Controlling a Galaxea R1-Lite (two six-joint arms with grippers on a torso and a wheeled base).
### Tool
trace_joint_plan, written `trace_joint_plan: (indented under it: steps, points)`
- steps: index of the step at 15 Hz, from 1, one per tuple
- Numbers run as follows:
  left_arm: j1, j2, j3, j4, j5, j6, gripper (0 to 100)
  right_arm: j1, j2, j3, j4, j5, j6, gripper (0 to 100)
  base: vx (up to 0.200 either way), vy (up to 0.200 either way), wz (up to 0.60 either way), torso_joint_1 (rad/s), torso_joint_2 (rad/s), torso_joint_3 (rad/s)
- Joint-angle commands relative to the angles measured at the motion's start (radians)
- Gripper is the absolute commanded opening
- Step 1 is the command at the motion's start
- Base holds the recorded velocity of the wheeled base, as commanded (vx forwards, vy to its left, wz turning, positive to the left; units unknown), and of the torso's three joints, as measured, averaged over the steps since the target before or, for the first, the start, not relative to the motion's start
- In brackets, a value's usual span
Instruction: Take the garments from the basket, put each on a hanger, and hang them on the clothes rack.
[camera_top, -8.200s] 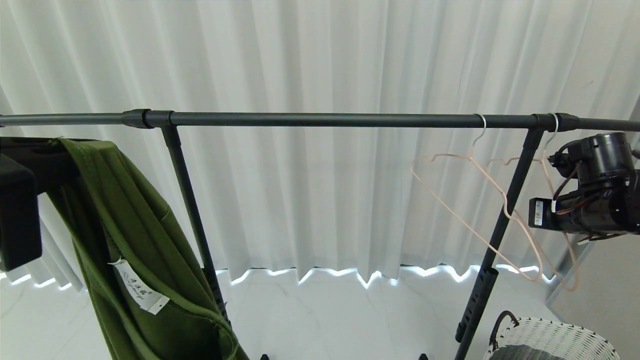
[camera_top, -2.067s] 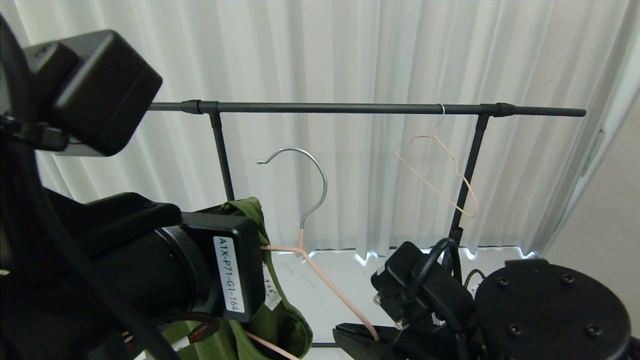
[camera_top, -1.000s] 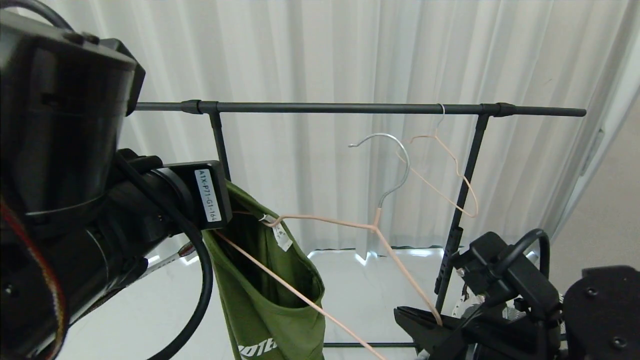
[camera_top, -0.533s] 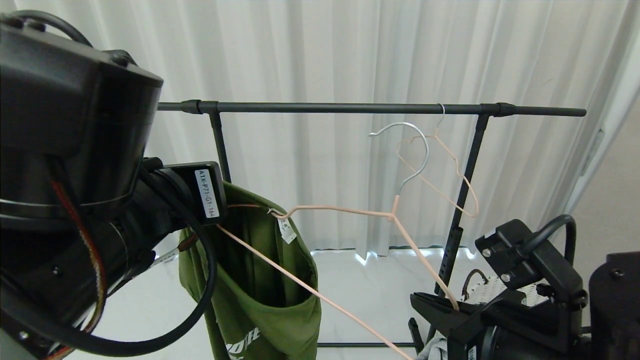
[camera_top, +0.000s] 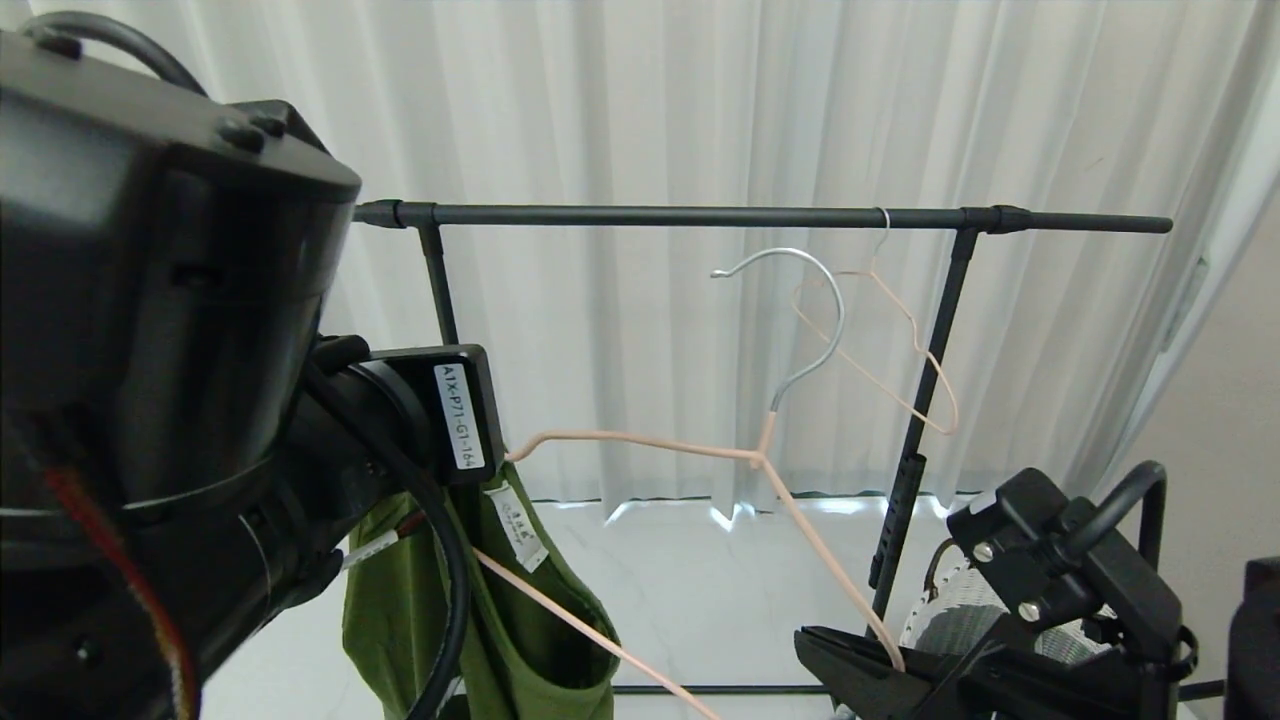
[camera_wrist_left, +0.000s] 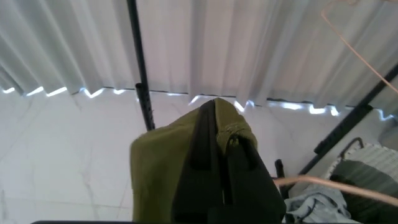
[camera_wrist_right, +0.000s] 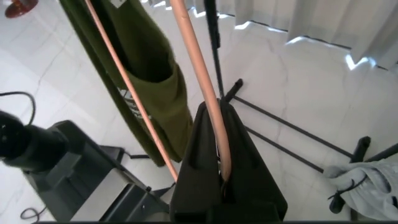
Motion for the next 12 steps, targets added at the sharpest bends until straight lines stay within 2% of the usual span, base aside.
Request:
trace_joint_plan:
  steps: [1,7,8,12]
  points:
    - [-0.037,-0.003,-0.001,0.000,-0.003,-0.016,0,0.005,0.018,-0.011,-0.001,0.006,0.000,0,0.000,0.000,0.00,0.000,0.00,0.000]
    - [-0.099,-0.025,-0.001,0.000,-0.053,-0.022,0,0.008,-0.044,0.048,0.083,0.089,-0.002,0,0.000,0.000,0.00,0.000,0.00,0.000]
    - [-0.125,-0.026,0.003,0.000,-0.053,-0.023,0,-0.005,-0.045,0.045,0.078,0.083,0.000,0,0.000,0.000,0.00,0.000,0.00,0.000]
    - [-0.132,-0.023,0.002,-0.002,-0.070,-0.023,0,-0.045,-0.057,0.038,0.034,0.077,0.000,0,0.000,0.000,0.00,0.000,0.00,0.000]
